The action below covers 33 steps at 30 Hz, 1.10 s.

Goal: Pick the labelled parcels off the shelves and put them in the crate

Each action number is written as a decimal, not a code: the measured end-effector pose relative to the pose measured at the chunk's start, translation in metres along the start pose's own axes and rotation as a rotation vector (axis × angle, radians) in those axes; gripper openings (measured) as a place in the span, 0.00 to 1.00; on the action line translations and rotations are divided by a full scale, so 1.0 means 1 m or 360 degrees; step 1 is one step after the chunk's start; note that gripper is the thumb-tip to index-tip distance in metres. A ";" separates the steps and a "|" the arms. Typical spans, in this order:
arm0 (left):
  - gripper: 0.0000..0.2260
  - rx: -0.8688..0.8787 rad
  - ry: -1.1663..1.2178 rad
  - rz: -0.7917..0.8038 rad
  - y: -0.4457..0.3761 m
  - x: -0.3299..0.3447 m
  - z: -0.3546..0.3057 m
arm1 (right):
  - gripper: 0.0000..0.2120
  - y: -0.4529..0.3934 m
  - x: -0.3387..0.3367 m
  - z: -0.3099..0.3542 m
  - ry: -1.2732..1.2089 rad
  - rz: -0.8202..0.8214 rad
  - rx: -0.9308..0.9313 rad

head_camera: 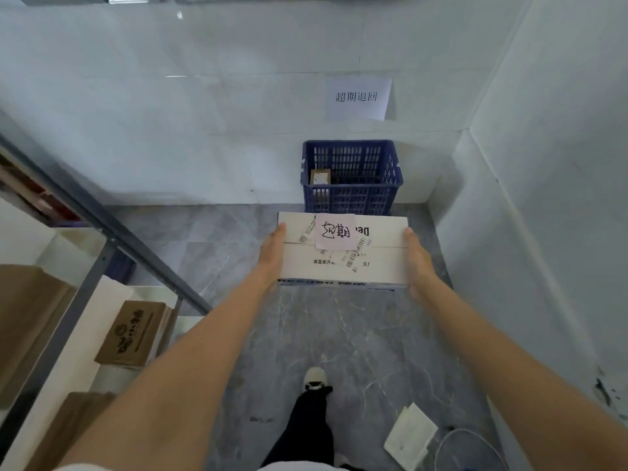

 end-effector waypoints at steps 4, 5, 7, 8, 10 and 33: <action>0.23 -0.0026 0.0031 0.0051 -0.067 0.016 -0.027 | 0.16 -0.060 0.020 0.027 0.0014 -0.0041 -0.0029; 0.23 -0.0050 0.0043 0.0070 -0.082 0.020 -0.035 | 0.16 -0.075 0.025 0.034 0.0033 -0.0054 -0.0033; 0.22 -0.0089 0.0077 0.0077 -0.110 0.025 -0.049 | 0.19 -0.100 0.034 0.048 0.0050 -0.0087 -0.0035; 0.21 -0.0100 0.0082 0.0076 -0.124 0.028 -0.057 | 0.18 -0.112 0.037 0.055 0.0035 -0.0100 -0.0030; 0.22 -0.0124 0.0072 0.0053 -0.152 0.036 -0.074 | 0.17 -0.137 0.044 0.069 0.0000 -0.0131 -0.0015; 0.23 -0.0469 0.0014 0.0004 -0.427 0.209 -0.186 | 0.19 -0.450 0.044 0.202 0.0112 -0.0141 0.0246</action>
Point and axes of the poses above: each hand's wrist, its own y-axis away from the middle knuckle, its own x-axis out of the palm, z = x × y, the point moved 4 cm from there along -y, towards the middle knuckle, and after that the axes turned 9 degrees about -y, right-handed, at the moved point
